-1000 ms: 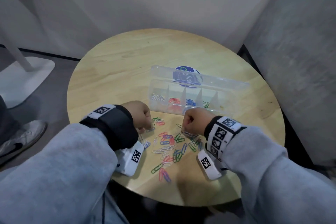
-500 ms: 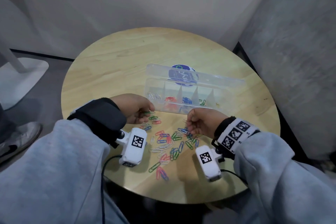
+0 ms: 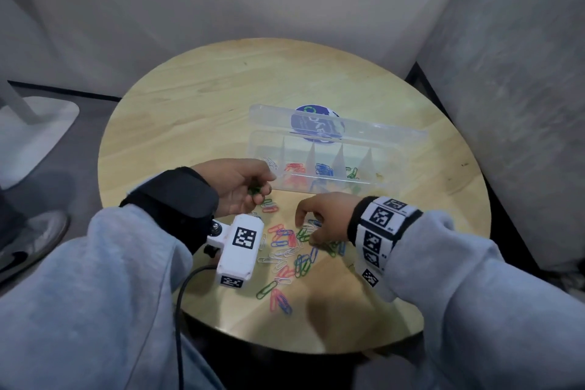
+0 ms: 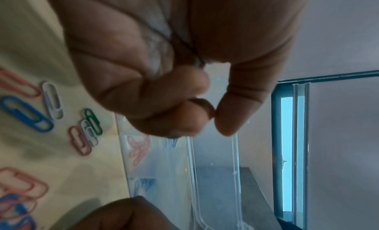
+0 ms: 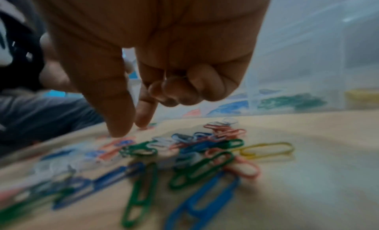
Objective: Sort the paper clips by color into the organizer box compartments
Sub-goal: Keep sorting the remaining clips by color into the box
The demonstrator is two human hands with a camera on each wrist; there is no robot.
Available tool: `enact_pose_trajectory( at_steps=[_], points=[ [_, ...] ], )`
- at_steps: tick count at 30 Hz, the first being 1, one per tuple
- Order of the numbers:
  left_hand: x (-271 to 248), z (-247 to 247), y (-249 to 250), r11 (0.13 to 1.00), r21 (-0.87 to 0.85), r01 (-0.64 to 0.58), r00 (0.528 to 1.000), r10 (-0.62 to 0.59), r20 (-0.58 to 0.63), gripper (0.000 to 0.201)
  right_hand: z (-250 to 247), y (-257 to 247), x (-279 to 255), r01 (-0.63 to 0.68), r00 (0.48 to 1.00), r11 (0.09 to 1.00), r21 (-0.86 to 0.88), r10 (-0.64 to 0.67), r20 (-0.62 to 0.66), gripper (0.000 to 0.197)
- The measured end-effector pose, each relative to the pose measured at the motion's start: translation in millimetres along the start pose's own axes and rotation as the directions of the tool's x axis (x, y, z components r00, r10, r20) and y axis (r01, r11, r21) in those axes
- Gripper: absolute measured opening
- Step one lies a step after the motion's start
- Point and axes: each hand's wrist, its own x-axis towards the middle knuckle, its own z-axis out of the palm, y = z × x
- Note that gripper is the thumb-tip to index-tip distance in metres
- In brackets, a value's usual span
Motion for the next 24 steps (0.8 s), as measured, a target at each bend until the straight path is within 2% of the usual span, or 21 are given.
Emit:
enact_pose_trajectory(
  at_steps=[1,2,3,4,5,6,12,14,16,19,22,24],
  points=[
    [1.7,1.8,0.1,0.990,0.140,-0.008,0.998,0.015,-0.053,0.025,1.2,-1.1,1.5,0.005,1.000,0.999,-0.040,-0.004,0.009,0.032],
    [2.6,3.4,-0.3,0.941,0.338,-0.007,0.993,0.046,-0.109,0.025,2.1,-1.7,2.9,0.014,1.000,0.997,-0.073,-0.013,0.009,0.033],
    [4.7,3.8,-1.9,0.835,0.550,0.008,0.983,0.093,-0.156,0.024,3.4,-2.1,4.1,0.019,1.000,0.995,-0.100,-0.019,0.005,0.031],
    [5.2,4.0,-3.2,0.679,0.734,0.028,0.969,0.162,-0.187,0.021,4.6,-2.2,5.4,0.019,1.000,0.993,-0.116,-0.019,0.002,0.028],
    [5.9,4.5,-4.7,0.534,0.844,0.053,0.953,0.225,-0.202,0.014,5.6,-1.7,6.9,0.017,1.000,0.993,-0.120,-0.017,0.000,0.023],
    [4.8,5.7,-5.8,0.445,0.893,0.074,0.943,0.260,-0.208,0.008,5.8,-1.2,8.1,0.014,1.000,0.993,-0.115,-0.014,-0.003,0.017],
    [14.5,18.0,-9.3,0.353,0.933,0.077,0.934,0.301,-0.191,0.027,8.0,2.0,8.9,0.039,0.999,0.997,-0.065,-0.041,-0.021,0.005],
    [19.4,21.0,-8.7,0.322,0.942,0.092,0.932,0.304,-0.195,0.028,6.8,4.9,4.5,0.030,0.998,0.999,0.044,-0.027,-0.062,0.006],
    [24.3,23.1,-8.9,0.287,0.952,0.111,0.936,0.292,-0.197,0.028,4.4,11.8,1.2,-0.001,0.995,0.965,0.261,0.027,-0.097,0.010],
    [29.2,24.1,-10.3,0.219,0.967,0.134,0.943,0.273,-0.192,0.027,1.4,24.4,-4.2,-0.026,0.991,0.820,0.571,0.094,-0.090,0.020],
    [34.2,23.5,-12.6,0.138,0.976,0.168,0.949,0.245,-0.198,0.025,1.6,36.5,-8.3,-0.064,0.991,0.672,0.738,0.127,-0.029,0.028],
    [37.0,22.3,-14.5,0.133,0.971,0.200,0.950,0.216,-0.226,0.027,4.4,42.4,-8.6,-0.089,0.988,0.525,0.846,0.155,0.008,0.030]
  ],
)
